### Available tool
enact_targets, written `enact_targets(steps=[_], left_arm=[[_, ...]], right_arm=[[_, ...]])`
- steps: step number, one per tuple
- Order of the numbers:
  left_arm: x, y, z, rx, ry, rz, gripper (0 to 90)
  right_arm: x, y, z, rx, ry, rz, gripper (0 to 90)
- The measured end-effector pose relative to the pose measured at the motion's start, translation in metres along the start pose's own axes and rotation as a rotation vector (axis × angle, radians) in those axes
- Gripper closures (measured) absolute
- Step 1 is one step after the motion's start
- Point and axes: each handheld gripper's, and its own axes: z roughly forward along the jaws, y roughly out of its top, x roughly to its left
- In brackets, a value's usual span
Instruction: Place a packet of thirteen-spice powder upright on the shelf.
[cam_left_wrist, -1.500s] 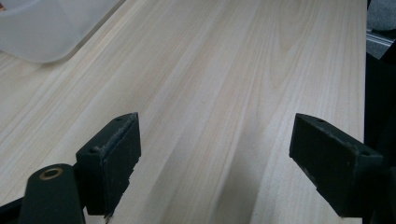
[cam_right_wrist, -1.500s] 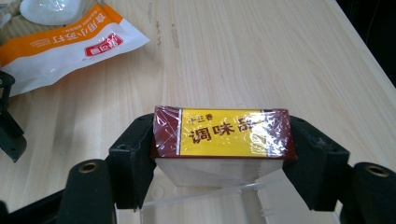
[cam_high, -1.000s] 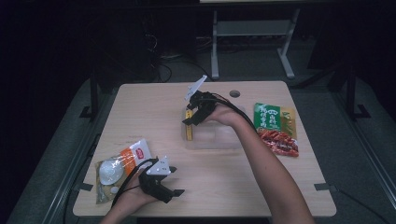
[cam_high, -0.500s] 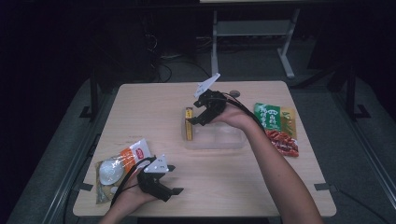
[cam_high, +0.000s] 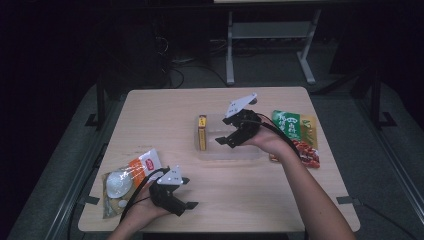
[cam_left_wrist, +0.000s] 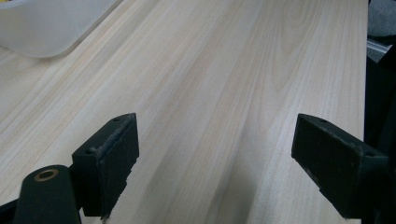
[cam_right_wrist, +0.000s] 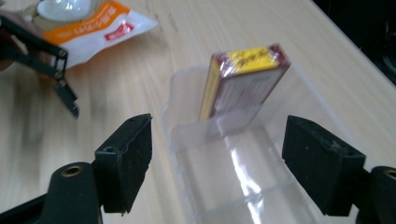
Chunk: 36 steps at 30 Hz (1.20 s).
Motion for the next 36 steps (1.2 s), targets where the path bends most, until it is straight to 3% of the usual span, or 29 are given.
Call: enact_targets(steps=[5, 7, 11, 18, 30, 36], left_arm=[[0.0, 0.0, 0.001, 0.009, 0.01, 0.02, 14.5], [-0.001, -0.001, 0.001, 0.003, 0.005, 0.007, 14.5], [-0.001, -0.001, 0.001, 0.007, 0.005, 0.017, 14.5], [0.0, -0.001, 0.001, 0.012, 0.006, 0.022, 14.6], [-0.002, -0.001, -0.001, -0.001, 0.003, 0.028, 14.7], [-0.004, 0.0, 0.0, 0.003, -0.004, 0.021, 14.8]], right_arm=[[0.016, -0.02, -0.012, -0.013, -0.023, 0.017, 24.1], [0.021, -0.03, -0.016, -0.028, -0.032, 0.026, 24.7], [0.031, -0.047, -0.022, -0.016, -0.049, 0.039, 25.1], [0.043, -0.07, -0.028, -0.009, -0.051, 0.059, 25.2], [0.064, -0.116, -0.042, -0.006, -0.03, 0.155, 25.4], [0.066, -0.134, -0.047, -0.006, -0.035, 0.185, 25.4]])
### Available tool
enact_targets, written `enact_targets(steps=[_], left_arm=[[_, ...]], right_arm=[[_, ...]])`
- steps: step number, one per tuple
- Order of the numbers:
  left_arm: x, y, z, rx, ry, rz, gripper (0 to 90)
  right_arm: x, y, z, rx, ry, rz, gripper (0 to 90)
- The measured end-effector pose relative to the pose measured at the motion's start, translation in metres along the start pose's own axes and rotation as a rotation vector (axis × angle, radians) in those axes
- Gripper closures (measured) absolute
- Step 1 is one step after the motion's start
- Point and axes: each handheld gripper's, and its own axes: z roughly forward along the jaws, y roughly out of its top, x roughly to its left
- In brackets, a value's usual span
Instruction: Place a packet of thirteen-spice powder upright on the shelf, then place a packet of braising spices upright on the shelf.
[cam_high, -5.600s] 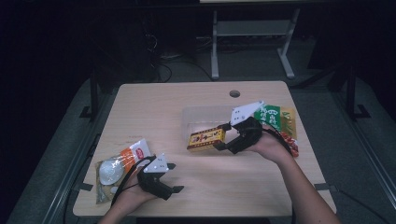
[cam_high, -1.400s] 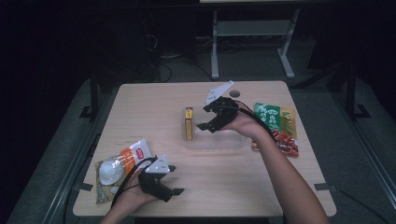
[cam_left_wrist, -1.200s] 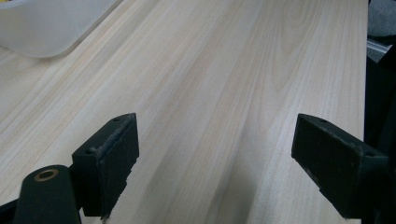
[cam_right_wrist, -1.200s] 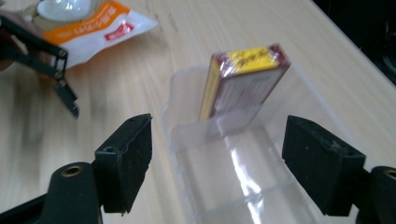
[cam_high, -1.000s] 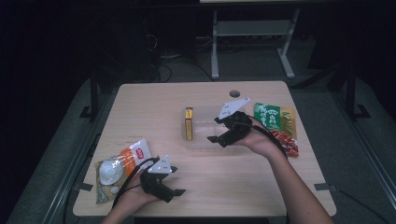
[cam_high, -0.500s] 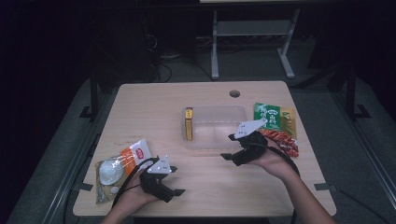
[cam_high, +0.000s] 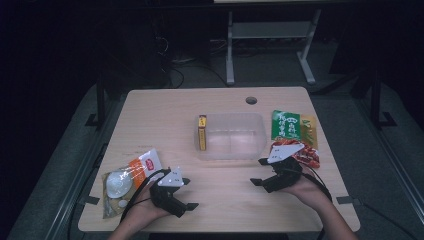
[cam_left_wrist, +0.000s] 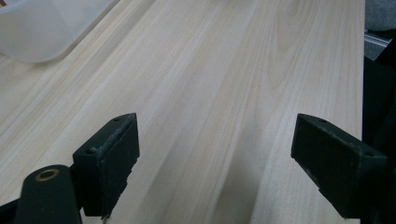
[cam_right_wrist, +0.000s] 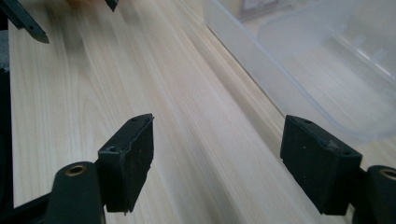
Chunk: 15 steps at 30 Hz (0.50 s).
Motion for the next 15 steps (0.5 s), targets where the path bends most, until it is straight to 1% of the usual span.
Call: enact_targets(steps=[3, 4, 5, 6, 7, 8, 10, 12, 13, 15], left_arm=[[-0.001, 0.0, 0.0, 0.004, 0.0, 0.01, 14.8], [-0.001, 0.0, 0.0, 0.004, 0.0, 0.01, 14.8], [-0.001, 0.0, 0.0, -0.002, -0.001, 0.011, 14.8], [-0.001, 0.0, 0.0, -0.002, -0.001, 0.01, 14.8], [-0.001, 0.0, 0.0, -0.002, -0.001, 0.011, 14.8], [-0.001, 0.0, 0.0, -0.006, -0.003, 0.005, 14.8], [-0.001, 0.0, 0.0, -0.004, -0.002, 0.011, 14.8], [-0.002, 0.0, 0.0, -0.003, -0.002, 0.009, 14.8], [-0.003, 0.001, 0.0, 0.0, -0.002, 0.013, 14.8], [-0.003, 0.001, 0.001, 0.002, -0.006, 0.016, 14.8]], right_arm=[[-0.001, -0.008, -0.003, 0.015, -0.006, 0.012, 25.6], [-0.001, -0.008, -0.003, 0.015, -0.006, 0.012, 25.6], [-0.003, -0.012, -0.005, 0.029, -0.014, 0.015, 26.2], [-0.004, -0.014, -0.006, 0.032, -0.02, 0.015, 26.3], [-0.006, -0.016, -0.007, 0.035, -0.031, 0.016, 27.7], [-0.009, -0.017, -0.009, 0.037, -0.034, 0.027, 29.1], [-0.016, -0.02, -0.011, 0.023, -0.038, 0.044, 30.3], [-0.022, -0.023, -0.012, 0.02, -0.05, 0.06, 32.1], [-0.025, -0.025, -0.013, 0.019, -0.061, 0.062, 33.9], [-0.031, -0.027, -0.015, 0.018, -0.096, 0.078, 38.1]])
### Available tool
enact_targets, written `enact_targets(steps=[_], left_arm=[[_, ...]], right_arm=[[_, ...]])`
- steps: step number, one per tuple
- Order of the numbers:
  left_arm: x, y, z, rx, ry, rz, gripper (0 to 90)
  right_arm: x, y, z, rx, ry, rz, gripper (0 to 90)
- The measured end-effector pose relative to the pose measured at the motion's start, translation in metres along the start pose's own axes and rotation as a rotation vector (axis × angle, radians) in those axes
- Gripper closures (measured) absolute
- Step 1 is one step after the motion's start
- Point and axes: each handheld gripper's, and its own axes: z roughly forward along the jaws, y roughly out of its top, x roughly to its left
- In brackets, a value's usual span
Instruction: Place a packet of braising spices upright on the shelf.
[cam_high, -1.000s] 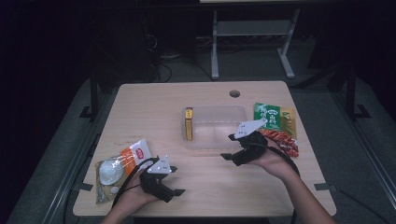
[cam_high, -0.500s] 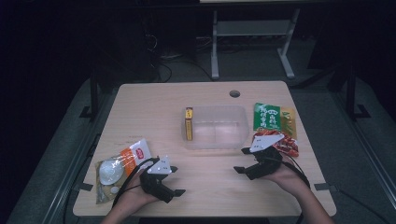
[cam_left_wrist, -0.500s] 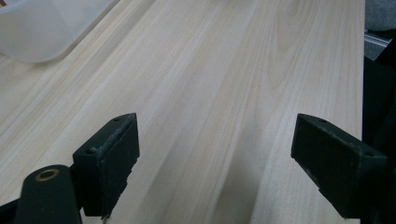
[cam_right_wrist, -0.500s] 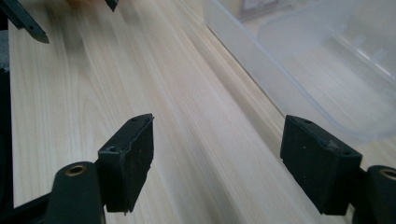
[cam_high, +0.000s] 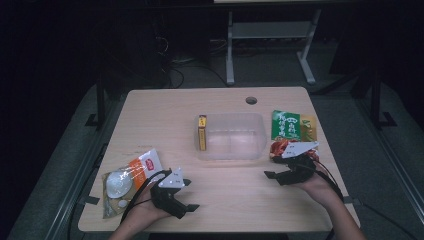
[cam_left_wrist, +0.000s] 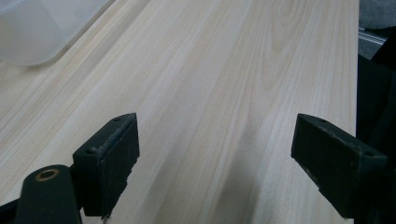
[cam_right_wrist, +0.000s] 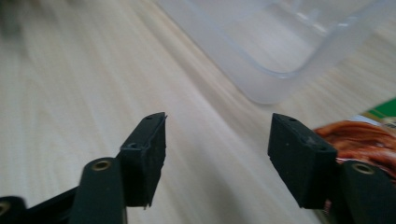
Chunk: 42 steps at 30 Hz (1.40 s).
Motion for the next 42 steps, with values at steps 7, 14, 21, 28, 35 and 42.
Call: enact_targets(steps=[7, 14, 21, 28, 35, 42], left_arm=[[-0.002, 0.001, 0.003, -0.006, -0.004, -0.002, 14.8], [-0.002, 0.002, 0.004, 0.006, -0.007, 0.004, 14.8], [-0.002, 0.003, 0.006, 0.008, -0.015, 0.009, 14.8], [-0.002, 0.003, 0.01, 0.01, -0.032, 0.0, 14.8], [-0.003, 0.002, 0.009, 0.015, -0.033, -0.003, 14.8], [-0.003, 0.002, 0.009, 0.016, -0.031, -0.005, 14.8]], right_arm=[[-0.022, 0.0, -0.007, -0.03, -0.091, 0.042, 55.6], [-0.056, 0.005, -0.006, -0.025, -0.19, 0.101, 77.2], [-0.087, 0.005, -0.004, -0.006, -0.242, 0.144, 89.7], [-0.112, 0.008, 0.005, 0.063, -0.306, 0.16, 89.8], [-0.125, 0.002, 0.014, 0.151, -0.333, 0.164, 89.9], [-0.13, -0.003, 0.021, 0.22, -0.33, 0.158, 90.0]])
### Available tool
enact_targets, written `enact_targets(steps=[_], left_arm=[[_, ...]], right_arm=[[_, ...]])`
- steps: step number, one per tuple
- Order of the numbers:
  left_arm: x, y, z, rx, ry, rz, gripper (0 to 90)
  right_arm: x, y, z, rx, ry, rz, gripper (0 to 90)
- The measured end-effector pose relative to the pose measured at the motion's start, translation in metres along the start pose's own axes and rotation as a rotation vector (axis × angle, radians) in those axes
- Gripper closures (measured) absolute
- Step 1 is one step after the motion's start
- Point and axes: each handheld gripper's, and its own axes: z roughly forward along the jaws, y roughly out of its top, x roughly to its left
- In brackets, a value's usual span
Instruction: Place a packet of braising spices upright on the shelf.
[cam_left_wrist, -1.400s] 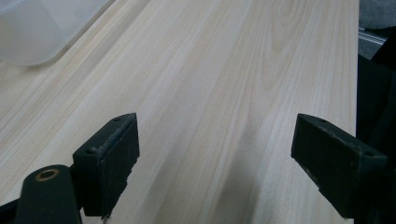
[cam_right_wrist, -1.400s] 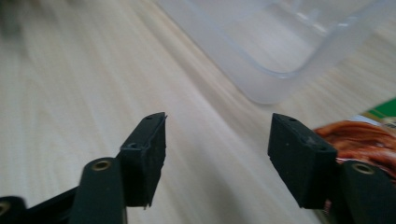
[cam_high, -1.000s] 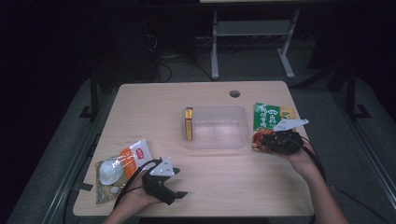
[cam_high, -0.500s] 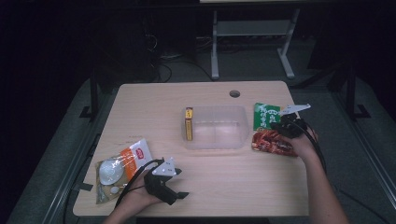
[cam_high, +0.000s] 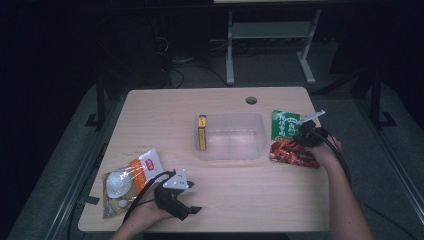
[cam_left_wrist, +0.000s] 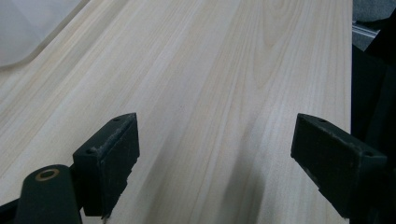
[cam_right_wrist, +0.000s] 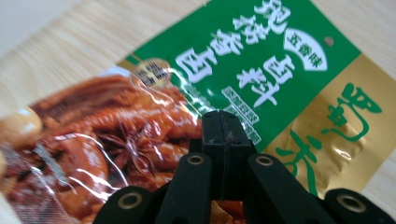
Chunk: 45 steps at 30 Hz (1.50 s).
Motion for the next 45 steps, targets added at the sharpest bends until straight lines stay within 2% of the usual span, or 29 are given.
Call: enact_targets(steps=[6, 10, 11, 13, 19, 24, 26, 29, 33, 39, 40, 45], left_arm=[[0.002, 0.0, 0.002, 0.021, 0.0, 0.0, 14.9], [0.001, -0.001, 0.002, 0.024, -0.002, 0.001, 14.9], [0.001, -0.001, 0.002, 0.028, -0.004, 0.002, 14.9], [0.001, -0.001, 0.002, 0.031, -0.009, 0.003, 14.9], [0.001, -0.002, 0.001, 0.025, -0.007, -0.005, 14.9], [0.001, -0.002, 0.001, 0.025, -0.005, -0.003, 14.9], [0.001, -0.002, 0.0, 0.027, -0.006, 0.0, 14.9], [0.0, -0.002, 0.0, 0.027, -0.006, 0.0, 14.9], [0.0, -0.001, 0.001, 0.029, -0.008, 0.008, 14.9], [-0.001, -0.001, 0.0, 0.026, -0.01, 0.002, 14.9], [-0.001, -0.001, 0.0, 0.024, -0.01, 0.003, 14.9], [-0.002, -0.001, 0.0, 0.027, -0.012, 0.004, 14.9]], right_arm=[[0.0, 0.001, 0.008, 0.055, 0.008, -0.024, 90.0], [0.005, 0.006, 0.009, 0.099, -0.011, -0.086, 90.0], [0.009, 0.008, 0.009, 0.122, -0.027, -0.138, 90.0], [0.011, 0.008, 0.009, 0.128, -0.029, -0.157, 90.0], [0.015, 0.001, 0.001, 0.136, 0.038, -0.162, 90.0], [0.019, -0.006, -0.004, 0.118, 0.064, -0.16, 90.0], [0.027, -0.01, -0.009, 0.129, 0.082, -0.181, 90.0], [0.038, -0.013, -0.013, 0.136, 0.061, -0.223, 90.0], [0.051, -0.017, -0.019, 0.146, 0.064, -0.259, 90.0], [0.065, -0.022, -0.025, 0.147, 0.098, -0.297, 90.0], [0.071, -0.024, -0.028, 0.144, 0.122, -0.315, 90.0], [0.081, -0.026, -0.031, 0.142, 0.16, -0.35, 90.0]])
